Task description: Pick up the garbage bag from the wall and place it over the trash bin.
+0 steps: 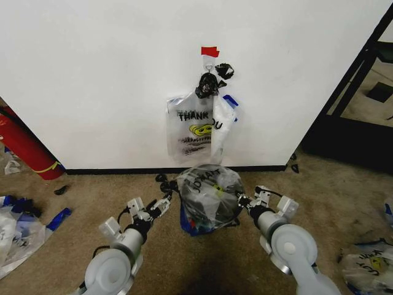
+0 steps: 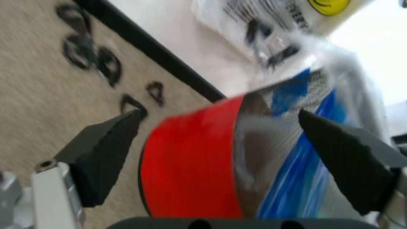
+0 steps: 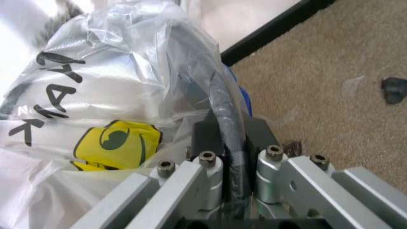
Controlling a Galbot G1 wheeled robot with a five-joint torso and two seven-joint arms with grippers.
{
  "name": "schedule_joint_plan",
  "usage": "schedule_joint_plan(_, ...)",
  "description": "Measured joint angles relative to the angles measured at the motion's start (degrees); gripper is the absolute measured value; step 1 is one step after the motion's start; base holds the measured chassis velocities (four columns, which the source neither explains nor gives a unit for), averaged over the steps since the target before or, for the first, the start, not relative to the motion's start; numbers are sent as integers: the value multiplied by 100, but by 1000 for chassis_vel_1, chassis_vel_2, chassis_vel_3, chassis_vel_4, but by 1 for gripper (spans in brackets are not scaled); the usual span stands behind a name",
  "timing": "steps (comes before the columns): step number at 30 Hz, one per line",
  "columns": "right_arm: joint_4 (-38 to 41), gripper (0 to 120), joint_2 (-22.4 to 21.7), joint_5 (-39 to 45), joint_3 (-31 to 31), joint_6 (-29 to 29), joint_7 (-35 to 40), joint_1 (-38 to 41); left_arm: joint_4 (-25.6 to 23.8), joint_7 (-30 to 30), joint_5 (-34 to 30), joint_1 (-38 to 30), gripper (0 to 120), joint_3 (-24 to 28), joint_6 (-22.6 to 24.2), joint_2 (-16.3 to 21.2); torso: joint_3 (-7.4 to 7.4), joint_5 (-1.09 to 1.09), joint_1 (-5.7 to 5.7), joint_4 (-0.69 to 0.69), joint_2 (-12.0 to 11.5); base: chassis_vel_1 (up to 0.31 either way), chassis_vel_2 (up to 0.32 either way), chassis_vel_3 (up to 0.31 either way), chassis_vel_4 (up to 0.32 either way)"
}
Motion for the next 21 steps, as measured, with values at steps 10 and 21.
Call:
schedule_joint_plan(10,-8,1,15,442,378,-77,153,-4,175,689,311,208,97,325,-55,-18,0,-1,0,-1,0,0,0,0,0)
schedule_joint_plan(21,9,1,41,405,328,-108,155,-30,184,719,525,115,84,469,-2,-130,0,0,0,0,0,0,0,0,0)
